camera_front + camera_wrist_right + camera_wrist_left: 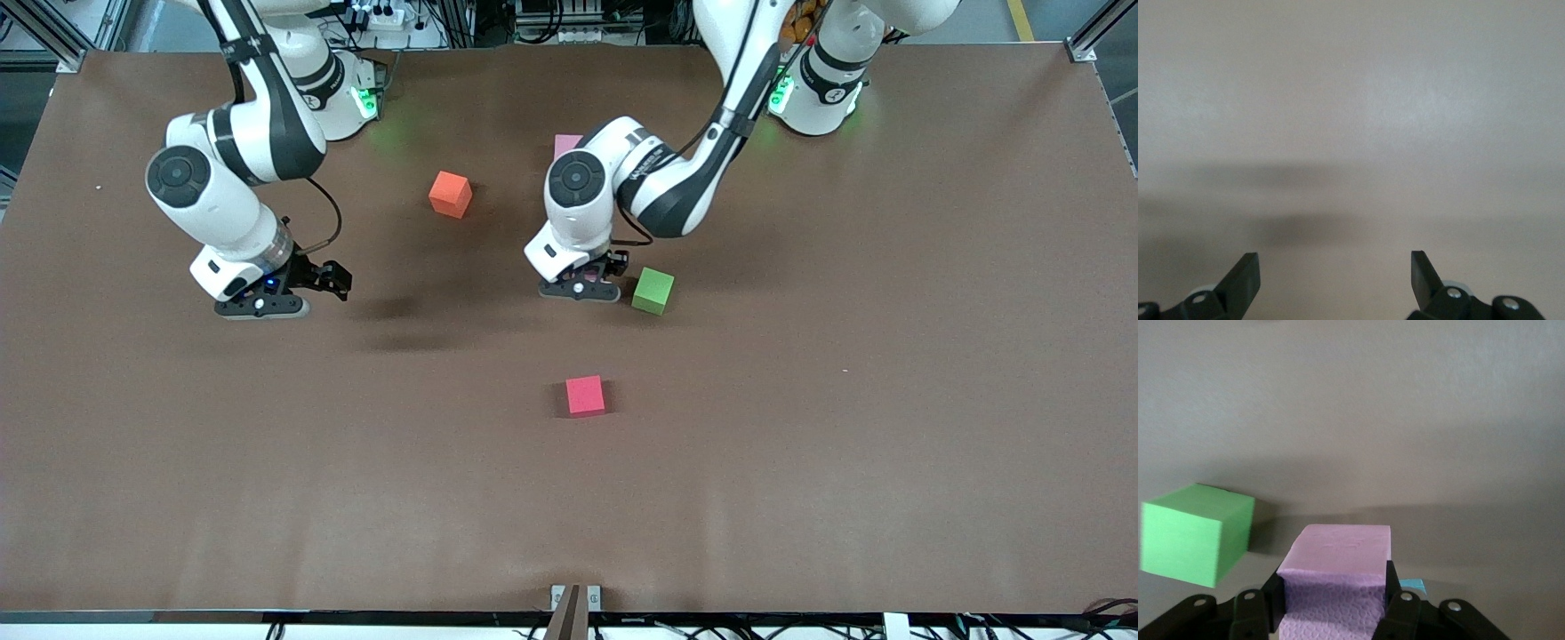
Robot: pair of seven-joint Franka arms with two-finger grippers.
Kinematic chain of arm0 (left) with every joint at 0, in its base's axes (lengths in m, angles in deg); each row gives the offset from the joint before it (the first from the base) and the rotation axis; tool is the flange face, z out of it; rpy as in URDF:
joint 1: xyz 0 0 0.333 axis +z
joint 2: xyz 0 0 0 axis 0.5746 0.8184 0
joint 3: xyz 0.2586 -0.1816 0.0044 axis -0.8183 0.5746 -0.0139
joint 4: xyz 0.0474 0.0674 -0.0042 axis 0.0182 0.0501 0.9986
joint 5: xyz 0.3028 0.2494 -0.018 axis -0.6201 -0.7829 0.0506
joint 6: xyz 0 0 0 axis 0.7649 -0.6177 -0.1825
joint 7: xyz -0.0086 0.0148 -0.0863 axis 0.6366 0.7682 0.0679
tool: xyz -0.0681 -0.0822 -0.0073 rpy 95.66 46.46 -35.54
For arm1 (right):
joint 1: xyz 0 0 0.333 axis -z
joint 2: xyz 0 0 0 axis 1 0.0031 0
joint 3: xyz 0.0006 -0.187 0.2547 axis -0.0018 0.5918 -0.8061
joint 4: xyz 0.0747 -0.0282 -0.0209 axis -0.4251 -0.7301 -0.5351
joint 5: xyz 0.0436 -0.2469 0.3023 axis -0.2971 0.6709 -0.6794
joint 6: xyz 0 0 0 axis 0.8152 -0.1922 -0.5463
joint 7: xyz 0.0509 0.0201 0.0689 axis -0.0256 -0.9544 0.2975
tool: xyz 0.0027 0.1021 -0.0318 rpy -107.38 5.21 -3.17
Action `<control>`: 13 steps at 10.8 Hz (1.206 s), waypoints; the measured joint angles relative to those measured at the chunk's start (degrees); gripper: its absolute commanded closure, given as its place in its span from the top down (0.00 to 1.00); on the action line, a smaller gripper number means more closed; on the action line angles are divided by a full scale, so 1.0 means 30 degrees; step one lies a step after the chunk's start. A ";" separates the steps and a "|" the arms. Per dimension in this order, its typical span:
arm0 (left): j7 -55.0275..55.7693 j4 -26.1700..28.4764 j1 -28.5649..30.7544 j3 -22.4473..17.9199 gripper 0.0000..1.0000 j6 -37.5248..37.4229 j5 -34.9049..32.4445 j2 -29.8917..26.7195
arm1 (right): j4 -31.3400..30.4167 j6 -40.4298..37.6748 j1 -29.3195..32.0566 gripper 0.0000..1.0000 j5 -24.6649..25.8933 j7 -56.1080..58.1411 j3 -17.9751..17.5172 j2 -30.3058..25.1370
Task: Arrange blocks into number 1
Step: 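Set pink below cyan with the left gripper while the right gripper withdraws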
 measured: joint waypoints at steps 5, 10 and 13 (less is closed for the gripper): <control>0.0020 -0.0113 -0.0276 -0.0029 0.00 0.0277 0.0000 0.0574 | 0.4523 -0.6488 0.0111 1.00 -0.0021 0.1683 0.0657 -0.0946; 0.0020 -0.0156 -0.0561 -0.0030 0.00 0.0964 0.0556 0.1075 | 1.0012 -1.2630 0.0099 1.00 -0.0029 0.2943 0.0614 -0.1214; 0.0020 -0.0179 -0.0650 -0.0030 0.00 0.1022 0.0560 0.1235 | 1.2448 -1.4784 0.0101 1.00 -0.0035 0.3915 0.0621 -0.1372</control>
